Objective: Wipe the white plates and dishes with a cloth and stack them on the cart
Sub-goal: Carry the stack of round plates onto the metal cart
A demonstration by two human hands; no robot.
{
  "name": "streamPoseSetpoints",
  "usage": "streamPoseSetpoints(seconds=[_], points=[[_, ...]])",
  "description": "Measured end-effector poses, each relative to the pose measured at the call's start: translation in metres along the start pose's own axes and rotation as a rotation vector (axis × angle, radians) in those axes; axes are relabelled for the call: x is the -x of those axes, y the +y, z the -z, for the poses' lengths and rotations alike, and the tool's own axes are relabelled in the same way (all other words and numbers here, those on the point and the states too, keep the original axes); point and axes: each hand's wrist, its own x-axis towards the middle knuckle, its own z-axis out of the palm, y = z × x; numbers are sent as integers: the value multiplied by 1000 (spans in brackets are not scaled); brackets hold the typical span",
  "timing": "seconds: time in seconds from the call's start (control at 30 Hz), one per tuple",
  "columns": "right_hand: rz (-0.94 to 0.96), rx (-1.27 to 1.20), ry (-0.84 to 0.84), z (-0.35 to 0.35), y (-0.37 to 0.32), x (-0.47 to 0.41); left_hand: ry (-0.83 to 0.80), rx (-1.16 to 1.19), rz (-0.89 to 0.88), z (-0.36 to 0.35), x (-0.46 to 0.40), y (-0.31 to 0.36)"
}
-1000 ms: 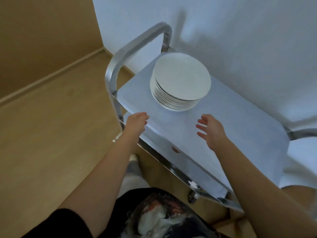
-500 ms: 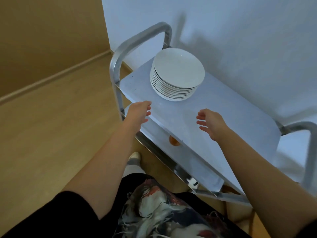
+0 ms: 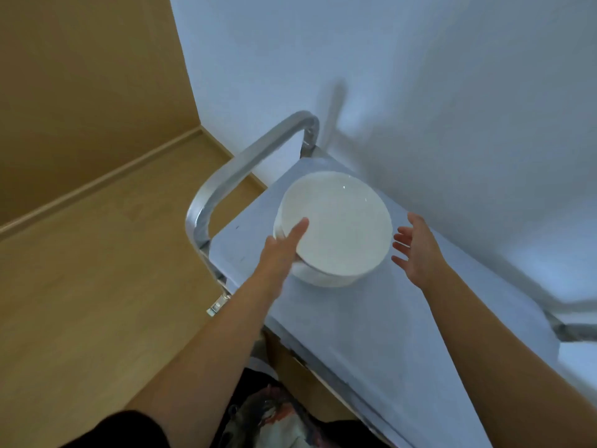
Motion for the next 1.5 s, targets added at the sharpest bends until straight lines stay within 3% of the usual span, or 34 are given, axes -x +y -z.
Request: streamPoseSetpoints(seconds=[0.1,0.3,0.47,0.63,0.9,1.5], points=[[-23,97,-81,-12,-26,-36,58,67,49,-13,-11,-14],[-52,304,-417,-43,-61,-77,229,206,32,-38,-17,-23],[-181,425,-551,-57,-66,-90,334,258,35,-43,-19,-24],[-86,598,-526,-60,-69,-94,385,273,129,-48,-14,-30],[30,643,-477,-60,-62,-100,485,250,203,-59,-19,-21],[60,613,-452,-58,-65,-95,404,241,235,-57,-20,-22]])
